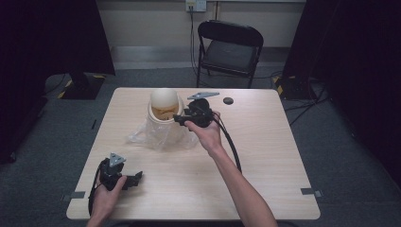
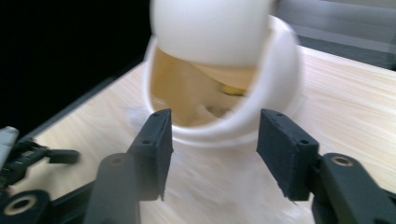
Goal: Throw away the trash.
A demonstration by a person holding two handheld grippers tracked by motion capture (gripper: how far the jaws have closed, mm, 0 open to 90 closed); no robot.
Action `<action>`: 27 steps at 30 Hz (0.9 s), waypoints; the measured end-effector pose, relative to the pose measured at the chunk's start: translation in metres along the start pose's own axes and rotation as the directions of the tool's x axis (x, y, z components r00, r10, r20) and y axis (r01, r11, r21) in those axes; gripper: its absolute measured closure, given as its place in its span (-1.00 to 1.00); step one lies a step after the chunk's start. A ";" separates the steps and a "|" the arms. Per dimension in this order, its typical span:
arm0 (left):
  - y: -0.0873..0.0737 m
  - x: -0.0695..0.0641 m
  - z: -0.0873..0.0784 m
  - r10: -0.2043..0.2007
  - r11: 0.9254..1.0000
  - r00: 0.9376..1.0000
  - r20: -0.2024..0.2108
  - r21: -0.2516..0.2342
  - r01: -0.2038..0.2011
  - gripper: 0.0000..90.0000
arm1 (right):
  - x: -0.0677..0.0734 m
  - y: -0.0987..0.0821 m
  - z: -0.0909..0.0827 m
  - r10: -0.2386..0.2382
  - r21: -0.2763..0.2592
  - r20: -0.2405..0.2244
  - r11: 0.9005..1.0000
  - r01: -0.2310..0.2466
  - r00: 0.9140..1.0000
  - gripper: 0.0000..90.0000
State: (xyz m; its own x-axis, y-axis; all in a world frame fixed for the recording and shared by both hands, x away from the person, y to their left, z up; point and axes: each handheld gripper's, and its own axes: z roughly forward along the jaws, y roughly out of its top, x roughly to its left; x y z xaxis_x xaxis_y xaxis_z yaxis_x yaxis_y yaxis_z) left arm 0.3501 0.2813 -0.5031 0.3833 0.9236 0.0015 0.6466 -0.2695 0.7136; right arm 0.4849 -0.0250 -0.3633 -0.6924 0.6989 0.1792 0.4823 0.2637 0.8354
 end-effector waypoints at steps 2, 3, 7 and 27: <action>0.000 0.000 0.000 0.004 1.000 1.000 0.000 0.002 -0.004 -0.99 | -0.002 -0.002 -0.002 0.001 0.002 0.009 1.000 -0.001 1.000 0.05; 0.000 0.000 0.000 -0.003 1.000 1.000 0.002 -0.001 0.003 -0.99 | -0.005 -0.004 -0.004 -0.001 0.005 0.019 1.000 0.001 1.000 0.04; 0.000 0.000 0.000 0.004 1.000 1.000 0.000 0.001 -0.004 -0.99 | -0.015 -0.019 -0.014 0.008 0.008 0.042 1.000 -0.009 0.999 -0.02; 0.000 0.000 0.000 0.004 1.000 1.000 0.000 0.002 -0.004 -0.99 | -0.054 -0.067 -0.083 0.075 0.006 0.169 0.997 -0.077 0.983 -0.39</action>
State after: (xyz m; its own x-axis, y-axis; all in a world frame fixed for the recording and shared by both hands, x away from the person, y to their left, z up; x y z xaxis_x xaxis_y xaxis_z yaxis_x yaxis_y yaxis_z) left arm 0.3501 0.2817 -0.5030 0.3857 0.9226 0.0039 0.6466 -0.2734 0.7121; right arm 0.4448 -0.1357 -0.3858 -0.5539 0.8188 0.1510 0.5372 0.2128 0.8162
